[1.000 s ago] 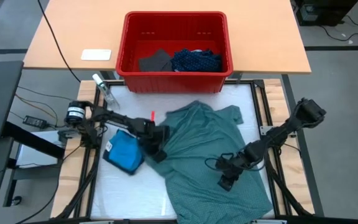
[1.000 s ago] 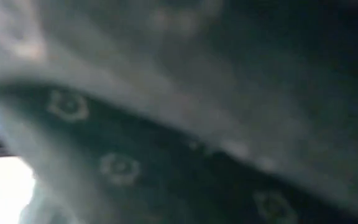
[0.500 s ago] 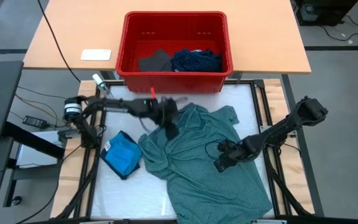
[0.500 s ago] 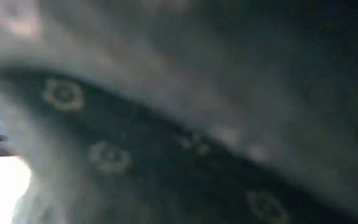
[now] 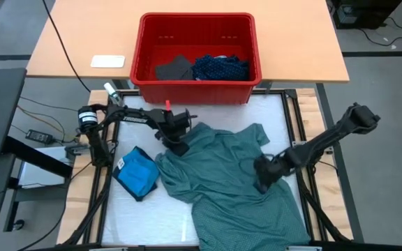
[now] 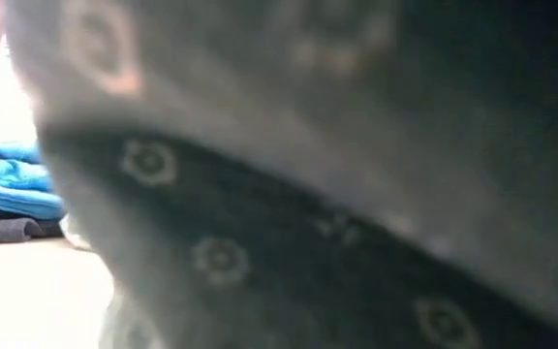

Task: Fold laundry
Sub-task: Fold the green polo shirt

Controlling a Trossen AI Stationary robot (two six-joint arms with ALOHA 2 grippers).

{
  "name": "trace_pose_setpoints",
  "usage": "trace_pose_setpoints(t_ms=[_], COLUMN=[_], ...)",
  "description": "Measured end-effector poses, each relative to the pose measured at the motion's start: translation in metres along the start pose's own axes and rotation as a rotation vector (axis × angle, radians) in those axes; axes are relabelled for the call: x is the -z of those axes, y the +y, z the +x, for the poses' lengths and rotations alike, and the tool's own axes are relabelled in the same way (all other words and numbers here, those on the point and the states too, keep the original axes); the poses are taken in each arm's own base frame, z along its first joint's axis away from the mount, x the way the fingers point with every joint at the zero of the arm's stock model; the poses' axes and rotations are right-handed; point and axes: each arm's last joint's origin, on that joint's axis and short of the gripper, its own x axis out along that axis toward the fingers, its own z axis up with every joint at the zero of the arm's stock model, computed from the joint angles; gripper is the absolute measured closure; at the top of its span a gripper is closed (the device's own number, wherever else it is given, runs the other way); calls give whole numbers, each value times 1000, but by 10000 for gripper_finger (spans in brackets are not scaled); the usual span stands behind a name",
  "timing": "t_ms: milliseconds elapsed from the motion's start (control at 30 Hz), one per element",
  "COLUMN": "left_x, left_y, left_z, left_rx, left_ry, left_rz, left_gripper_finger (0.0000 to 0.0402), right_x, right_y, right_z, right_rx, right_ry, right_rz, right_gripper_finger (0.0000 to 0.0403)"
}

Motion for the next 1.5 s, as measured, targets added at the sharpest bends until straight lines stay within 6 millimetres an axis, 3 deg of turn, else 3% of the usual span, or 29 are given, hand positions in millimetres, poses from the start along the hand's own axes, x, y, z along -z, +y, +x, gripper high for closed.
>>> trace_pose_setpoints(t_ms=[133,267,467,567,667,833,933,1067,1233,1367,1500], left_x=[14,16,-8,-28,-47,-60,-62,-63,-62,-65,-64], left_y=[-5,-10,4,16,19,11,3,2,29,60,89], left_z=[-5,-38,-106,-121,-113,-74,-53,-33,-16,-24,-46], left_rx=[38,108,119,120,212,235,223,142,-98,-195,-233], left_ry=[87,2,-334,-528,-572,-497,-458,-412,-288,-239,-258], left_rz=[-17,34,165,250,319,464,552,597,478,334,193], left_gripper_finger=[279,279,279,279,279,279,279,279,279,283,288], right_x=[-28,-66,-121,-138,-142,-126,-121,-135,-170,-205,-213], right_y=[-17,-29,-45,-51,-51,-46,-47,-62,-82,-77,-65], right_z=[-12,-15,-4,13,31,44,42,34,23,-10,-41], right_rx=[11,-36,-84,-110,-158,-88,-18,24,-28,-105,-114], right_ry=[-149,-304,-463,-433,-321,-187,-219,-367,-506,-639,-611], right_rz=[65,163,310,342,355,449,505,543,436,277,258], right_gripper_finger=[337,339,354,363,370,385,392,394,393,390,387])
